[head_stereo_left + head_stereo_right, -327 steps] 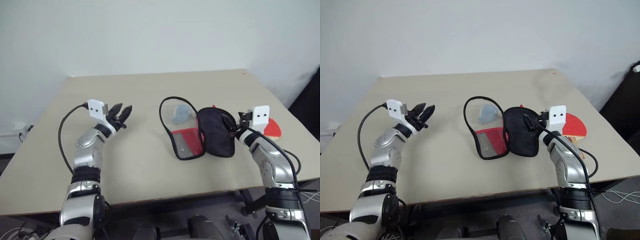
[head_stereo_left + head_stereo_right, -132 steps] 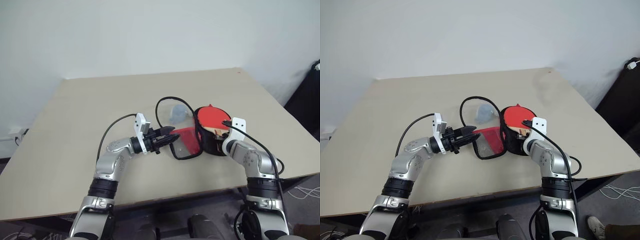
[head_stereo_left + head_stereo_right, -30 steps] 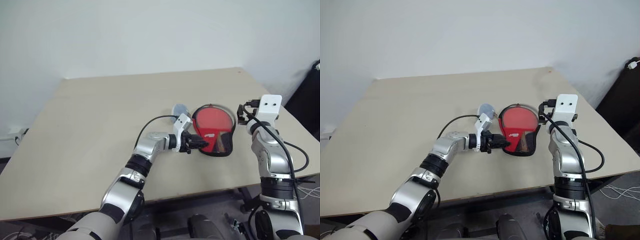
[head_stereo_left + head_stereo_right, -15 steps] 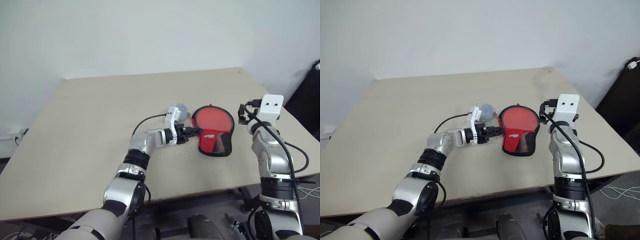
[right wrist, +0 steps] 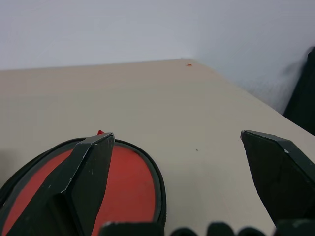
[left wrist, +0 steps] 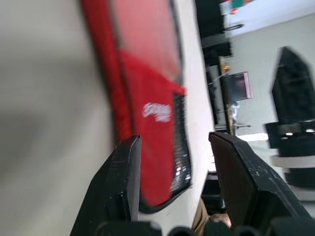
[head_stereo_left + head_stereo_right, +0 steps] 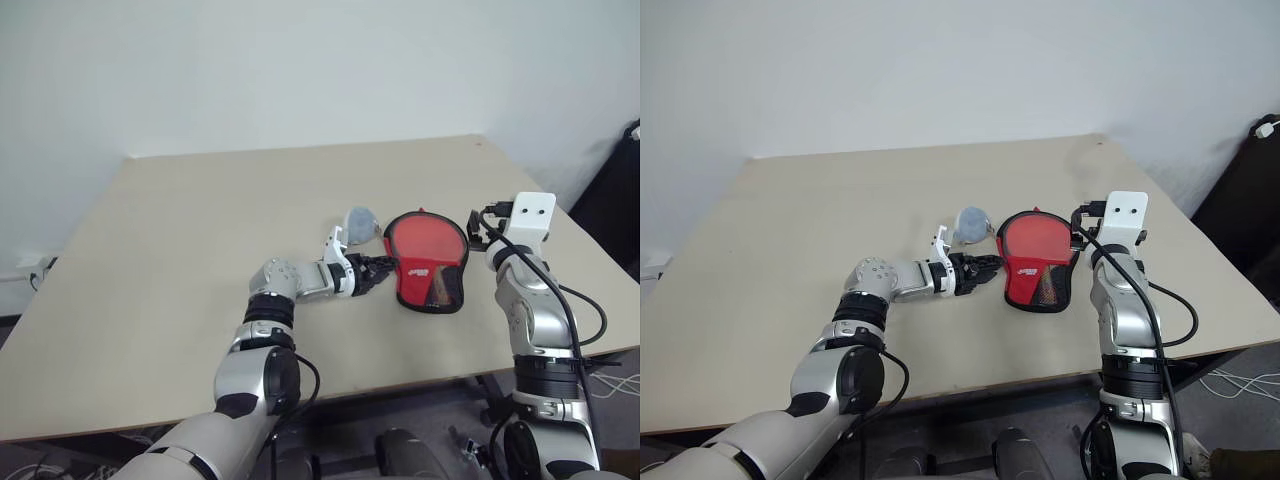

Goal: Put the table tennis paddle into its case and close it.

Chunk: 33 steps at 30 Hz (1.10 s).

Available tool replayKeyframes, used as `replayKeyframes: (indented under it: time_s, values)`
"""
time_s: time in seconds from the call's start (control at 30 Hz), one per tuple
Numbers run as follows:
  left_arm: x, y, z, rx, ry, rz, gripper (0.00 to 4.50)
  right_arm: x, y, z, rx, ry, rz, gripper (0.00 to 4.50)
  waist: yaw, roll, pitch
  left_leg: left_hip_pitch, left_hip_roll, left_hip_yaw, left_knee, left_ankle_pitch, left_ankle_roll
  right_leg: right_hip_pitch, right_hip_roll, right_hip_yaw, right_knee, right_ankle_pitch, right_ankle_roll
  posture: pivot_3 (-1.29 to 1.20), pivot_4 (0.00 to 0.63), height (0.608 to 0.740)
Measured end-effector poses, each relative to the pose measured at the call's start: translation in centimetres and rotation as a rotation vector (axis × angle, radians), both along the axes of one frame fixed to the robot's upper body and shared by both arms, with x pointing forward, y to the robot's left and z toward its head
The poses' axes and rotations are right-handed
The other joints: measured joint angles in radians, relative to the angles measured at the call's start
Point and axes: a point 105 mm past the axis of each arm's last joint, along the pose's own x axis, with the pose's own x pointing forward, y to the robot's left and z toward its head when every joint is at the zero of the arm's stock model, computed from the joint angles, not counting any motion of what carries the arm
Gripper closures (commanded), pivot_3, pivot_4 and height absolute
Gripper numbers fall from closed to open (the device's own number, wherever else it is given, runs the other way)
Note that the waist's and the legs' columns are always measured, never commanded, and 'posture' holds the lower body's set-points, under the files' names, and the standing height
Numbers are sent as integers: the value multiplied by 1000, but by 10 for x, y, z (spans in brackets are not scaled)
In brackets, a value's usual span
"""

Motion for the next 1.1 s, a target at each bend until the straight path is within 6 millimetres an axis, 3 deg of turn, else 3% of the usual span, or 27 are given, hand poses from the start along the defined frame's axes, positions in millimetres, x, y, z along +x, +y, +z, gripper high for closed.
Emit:
replayKeyframes:
  time_s: [0.27, 1.1]
  values:
    - [-15, -11, -11, -15, 105, -30, 2214, 0, 1, -1, 6, 2, -1, 41, -1, 0, 0, 0, 0, 0, -1, 1, -1, 0, 0, 0, 0, 0, 0, 0, 0, 740]
    - [-19, -18, -21, 4, 148, -28, 2214, -5, -4, -9, 18, 15, -24, 41, 0, 0, 0, 0, 0, 0, -2, 1, -3, 0, 0, 0, 0, 0, 0, 0, 0, 740]
